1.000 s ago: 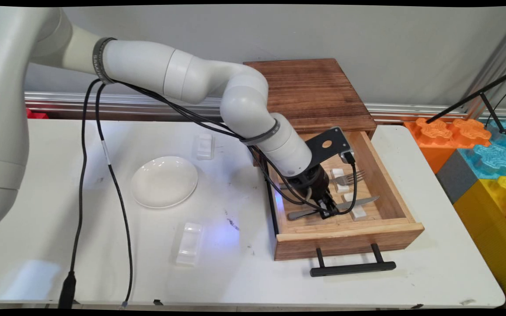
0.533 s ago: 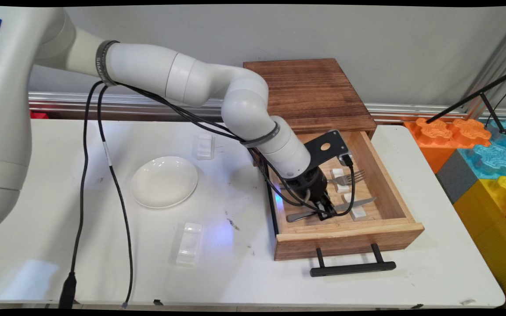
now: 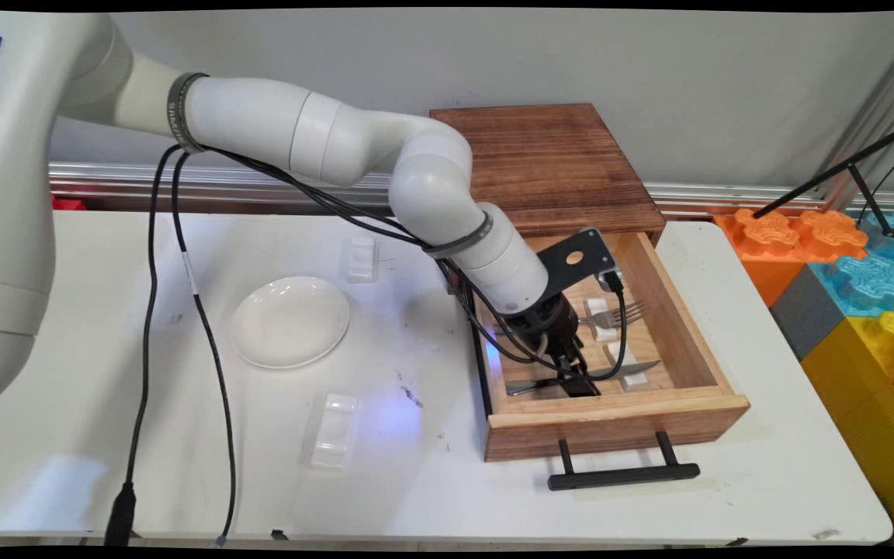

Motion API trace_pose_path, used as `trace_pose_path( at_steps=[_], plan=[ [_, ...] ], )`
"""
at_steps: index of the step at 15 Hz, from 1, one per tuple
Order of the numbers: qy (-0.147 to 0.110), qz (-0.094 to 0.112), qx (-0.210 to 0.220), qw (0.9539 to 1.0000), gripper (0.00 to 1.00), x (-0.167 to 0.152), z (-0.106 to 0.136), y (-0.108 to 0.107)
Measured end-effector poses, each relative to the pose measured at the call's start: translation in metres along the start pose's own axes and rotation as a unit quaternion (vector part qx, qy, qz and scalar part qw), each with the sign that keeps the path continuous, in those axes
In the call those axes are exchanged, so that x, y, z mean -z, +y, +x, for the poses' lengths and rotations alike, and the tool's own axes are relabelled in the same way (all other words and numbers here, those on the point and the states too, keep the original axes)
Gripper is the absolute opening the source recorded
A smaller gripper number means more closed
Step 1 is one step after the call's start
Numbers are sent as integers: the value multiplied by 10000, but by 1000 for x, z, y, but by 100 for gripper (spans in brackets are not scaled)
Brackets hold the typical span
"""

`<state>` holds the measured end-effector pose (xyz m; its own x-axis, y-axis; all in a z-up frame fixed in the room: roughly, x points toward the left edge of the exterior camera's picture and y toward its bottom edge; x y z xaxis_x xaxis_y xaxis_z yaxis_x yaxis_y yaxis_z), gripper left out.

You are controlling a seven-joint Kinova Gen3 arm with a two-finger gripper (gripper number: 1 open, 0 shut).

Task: Place the picked object into the drawer

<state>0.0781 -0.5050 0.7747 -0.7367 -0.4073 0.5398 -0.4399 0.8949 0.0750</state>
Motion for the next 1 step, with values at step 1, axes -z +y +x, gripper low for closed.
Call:
trace_pose_path(
  at_steps=[1],
  plan=[
    [18,2,0,10000,100,2,1,0]
  ],
)
